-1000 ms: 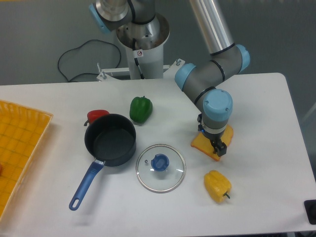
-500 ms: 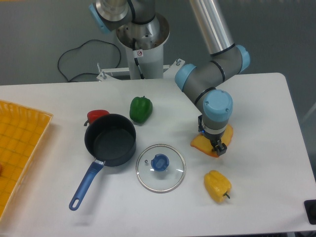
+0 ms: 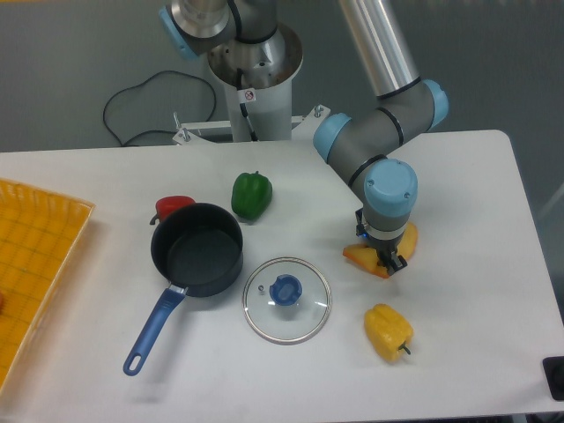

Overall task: Pick up the bread slice
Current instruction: 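Lift the gripped bread slice up off the table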

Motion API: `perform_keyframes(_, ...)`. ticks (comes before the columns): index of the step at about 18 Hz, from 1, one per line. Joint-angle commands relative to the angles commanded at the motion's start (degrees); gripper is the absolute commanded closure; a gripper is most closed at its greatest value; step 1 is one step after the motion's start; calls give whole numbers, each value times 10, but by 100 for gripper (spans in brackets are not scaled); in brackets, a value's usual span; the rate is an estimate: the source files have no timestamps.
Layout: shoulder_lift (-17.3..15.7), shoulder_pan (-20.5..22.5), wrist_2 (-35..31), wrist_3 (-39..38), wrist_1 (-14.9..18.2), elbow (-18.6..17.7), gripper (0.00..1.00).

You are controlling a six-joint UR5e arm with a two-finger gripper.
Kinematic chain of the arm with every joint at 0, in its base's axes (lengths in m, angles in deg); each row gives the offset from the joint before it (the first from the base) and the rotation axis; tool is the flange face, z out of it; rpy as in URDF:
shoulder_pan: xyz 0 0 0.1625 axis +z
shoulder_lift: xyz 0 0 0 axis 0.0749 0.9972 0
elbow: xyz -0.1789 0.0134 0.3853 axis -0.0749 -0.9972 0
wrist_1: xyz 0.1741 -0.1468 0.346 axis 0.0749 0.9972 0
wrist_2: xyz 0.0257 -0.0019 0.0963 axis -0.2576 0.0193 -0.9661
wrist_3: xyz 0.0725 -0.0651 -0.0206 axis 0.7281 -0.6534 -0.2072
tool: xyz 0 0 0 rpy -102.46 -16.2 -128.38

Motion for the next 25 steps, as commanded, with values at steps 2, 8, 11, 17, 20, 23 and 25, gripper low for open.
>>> perform_keyframes(2, -2, 0, 0, 0, 4, 0, 97)
perform_keyframes(8, -41, -3, 1, -2, 123, 47, 97)
perform_keyframes(11, -71, -20, 4, -28, 176, 64, 97)
perform_keyframes(17, -112, -68, 10, -89, 256, 91, 97)
perform_keyframes(20, -139, -102, 29, -134, 261, 90, 97)
perform_keyframes(23, -154, -122, 50, -169, 267, 82, 97)
perform_keyframes(25, -158, -128, 51, -178, 272, 80, 97)
